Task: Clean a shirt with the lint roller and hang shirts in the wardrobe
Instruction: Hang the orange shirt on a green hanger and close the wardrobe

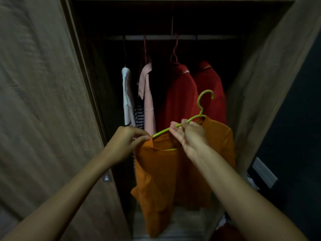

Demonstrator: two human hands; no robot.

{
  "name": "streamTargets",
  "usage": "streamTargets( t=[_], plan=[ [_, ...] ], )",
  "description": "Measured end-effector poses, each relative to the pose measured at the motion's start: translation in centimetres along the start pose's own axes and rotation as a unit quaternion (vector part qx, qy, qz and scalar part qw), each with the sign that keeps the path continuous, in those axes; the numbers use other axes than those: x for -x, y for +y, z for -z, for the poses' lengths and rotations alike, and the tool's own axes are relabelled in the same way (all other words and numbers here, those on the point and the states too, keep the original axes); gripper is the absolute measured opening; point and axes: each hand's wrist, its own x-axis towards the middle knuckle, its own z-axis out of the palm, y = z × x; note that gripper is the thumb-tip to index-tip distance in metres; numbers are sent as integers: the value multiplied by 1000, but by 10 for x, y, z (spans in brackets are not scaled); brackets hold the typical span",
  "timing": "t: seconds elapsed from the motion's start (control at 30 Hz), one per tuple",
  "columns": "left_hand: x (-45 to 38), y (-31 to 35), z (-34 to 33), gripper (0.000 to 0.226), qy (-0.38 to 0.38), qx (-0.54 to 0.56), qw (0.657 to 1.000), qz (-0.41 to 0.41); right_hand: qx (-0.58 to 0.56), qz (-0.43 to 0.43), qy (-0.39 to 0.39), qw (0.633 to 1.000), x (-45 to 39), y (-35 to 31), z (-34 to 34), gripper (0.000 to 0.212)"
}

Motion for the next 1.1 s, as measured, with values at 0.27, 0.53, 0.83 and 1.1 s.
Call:
streamTargets(
  t=[0.27, 0.53, 0.83, 1.1],
  plan=[
    [-14, 12, -54, 17, 92, 18, 995, 18, 89, -10, -14, 996, 2, 30, 3, 11],
    [-19, 26, -40, 27, -74, 134, 988, 27, 275, 82, 112, 951, -8, -11, 29, 52],
    [-87, 37, -57, 43, 52, -6, 997, -49, 366, 162, 134, 907, -5, -39, 80, 67],
    [-182, 106, -110, 64, 72, -218, 960, -159, 463, 211, 158, 847, 5, -72, 119, 56]
  ],
)
